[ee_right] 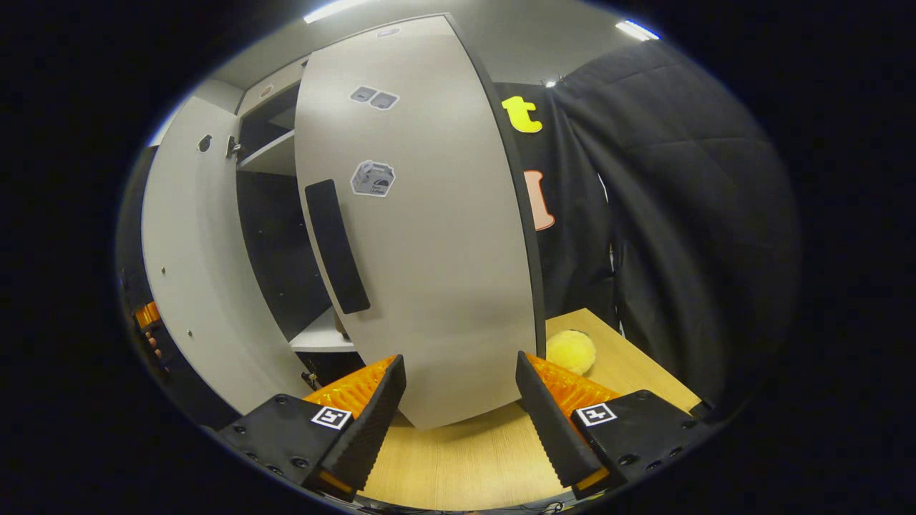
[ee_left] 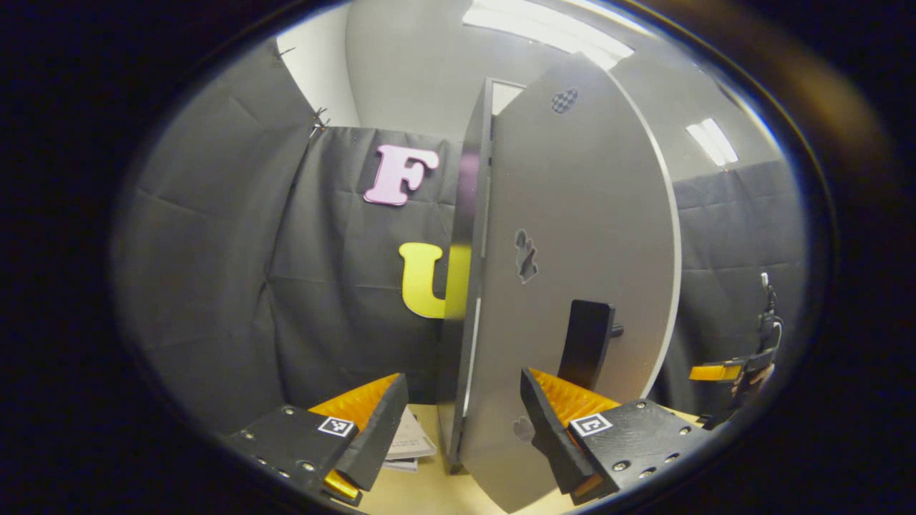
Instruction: Grab one shoe with the right hand and put it into the shoe cabinet, grab the other shoe with the left hand and put it into the shoe cabinet; then close the right door with the right hand and the left door with the left hand.
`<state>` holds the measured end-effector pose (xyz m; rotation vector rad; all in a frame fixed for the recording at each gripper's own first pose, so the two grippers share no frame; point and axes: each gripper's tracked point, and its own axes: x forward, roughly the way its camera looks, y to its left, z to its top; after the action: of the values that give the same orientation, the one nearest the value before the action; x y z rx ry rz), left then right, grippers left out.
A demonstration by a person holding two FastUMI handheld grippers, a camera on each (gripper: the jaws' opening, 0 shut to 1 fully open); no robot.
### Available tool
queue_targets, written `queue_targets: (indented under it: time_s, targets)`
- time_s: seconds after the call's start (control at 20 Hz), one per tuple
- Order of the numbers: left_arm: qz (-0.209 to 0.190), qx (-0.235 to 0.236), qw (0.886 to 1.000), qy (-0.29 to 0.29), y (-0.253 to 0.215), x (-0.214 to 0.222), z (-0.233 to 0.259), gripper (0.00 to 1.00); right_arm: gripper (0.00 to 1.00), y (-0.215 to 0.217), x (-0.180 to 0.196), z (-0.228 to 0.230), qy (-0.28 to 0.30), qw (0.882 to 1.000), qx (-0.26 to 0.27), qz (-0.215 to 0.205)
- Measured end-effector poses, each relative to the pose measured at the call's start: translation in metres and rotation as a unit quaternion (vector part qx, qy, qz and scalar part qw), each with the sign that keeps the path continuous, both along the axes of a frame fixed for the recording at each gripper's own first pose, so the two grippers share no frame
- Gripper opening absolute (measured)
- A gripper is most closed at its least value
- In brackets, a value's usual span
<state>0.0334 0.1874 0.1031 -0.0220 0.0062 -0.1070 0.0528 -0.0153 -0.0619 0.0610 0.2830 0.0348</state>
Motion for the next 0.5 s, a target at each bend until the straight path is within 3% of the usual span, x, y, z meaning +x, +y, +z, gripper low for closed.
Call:
queue_targets:
  time_s: [0.1,0.15,0.25,0.5]
  targets:
    - [-0.001,0.012,1.000,0.004,-0.018,0.002,0.002,0.92,0.98,-0.006,0.005,0.001,-0.001,1.000,-0.002,0.000]
    - [0.000,0.013,1.000,0.007,-0.027,0.003,0.002,0.97,0.98,-0.010,0.010,-0.001,0.001,1.000,0.001,0.001]
    - [0.001,0.011,1.000,0.012,-0.044,0.010,-0.001,0.92,0.98,-0.015,0.015,0.001,0.002,1.000,0.007,0.004]
    - [-0.028,-0.029,0.999,0.006,-0.109,0.032,-0.001,0.93,0.98,-0.037,0.021,0.016,-0.007,1.000,0.006,0.000]
